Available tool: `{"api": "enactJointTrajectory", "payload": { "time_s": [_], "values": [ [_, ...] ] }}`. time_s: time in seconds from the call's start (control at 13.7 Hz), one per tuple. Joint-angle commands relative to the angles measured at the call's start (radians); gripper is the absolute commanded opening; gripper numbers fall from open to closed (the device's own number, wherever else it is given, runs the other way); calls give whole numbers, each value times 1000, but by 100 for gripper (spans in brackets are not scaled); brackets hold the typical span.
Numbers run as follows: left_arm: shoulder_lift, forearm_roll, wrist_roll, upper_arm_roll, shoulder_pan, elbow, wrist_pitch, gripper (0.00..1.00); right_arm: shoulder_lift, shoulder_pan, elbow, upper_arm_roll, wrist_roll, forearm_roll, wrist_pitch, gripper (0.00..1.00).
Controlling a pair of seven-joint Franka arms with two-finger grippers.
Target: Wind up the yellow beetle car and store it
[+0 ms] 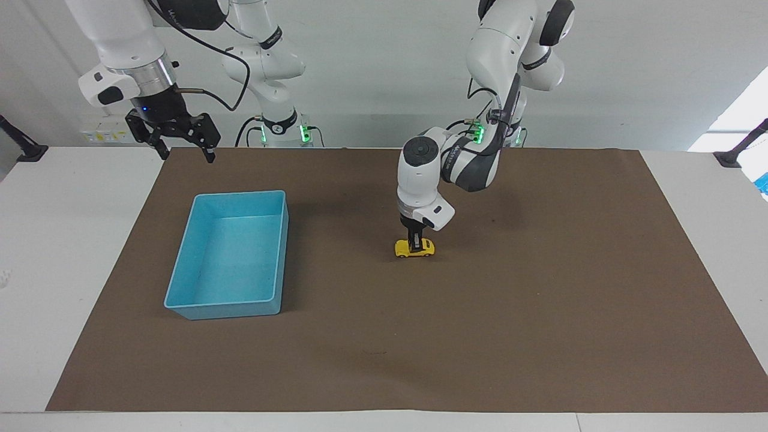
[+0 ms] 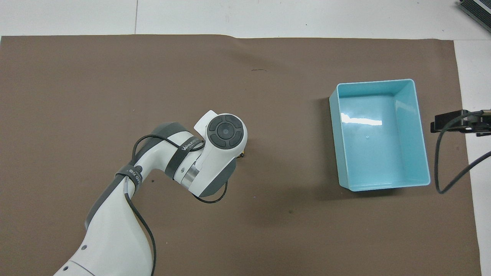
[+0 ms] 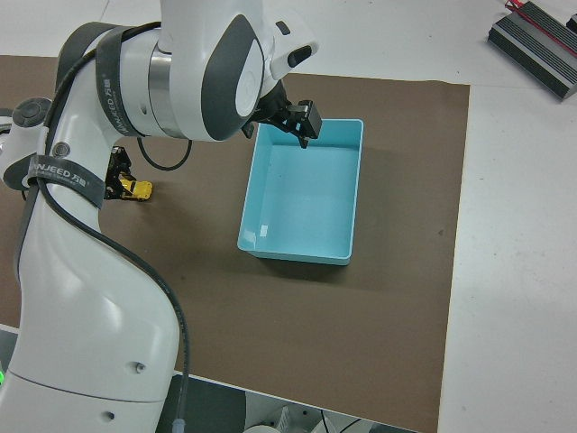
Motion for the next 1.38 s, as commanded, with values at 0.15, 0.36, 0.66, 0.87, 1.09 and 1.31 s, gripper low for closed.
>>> {"api": "enactJointTrajectory", "payload": {
  "time_s": [0.15,0.36,0.66,0.87,1.09,1.31],
  "values": [
    [-3,25,28,12,52,-59,36,19,-4,-9,-4,5,-18,4,-10,100],
    [-5,43,54,12,110,-84,36,20,-4,-11,-4,5,-19,4,-10,100],
    [-19,45,137,12,194,-151,76,21,-4,-9,-4,5,-19,4,-11,100],
    [-19,45,180,13,228,-154,75,24,-4,-9,-4,5,-19,4,-10,100],
    [-19,45,183,14,233,-153,70,61,-3,-9,-4,5,-18,4,-10,100],
    [-102,43,211,11,235,-113,-37,100,-3,-9,-4,5,-19,4,-10,100]
  ]
}}
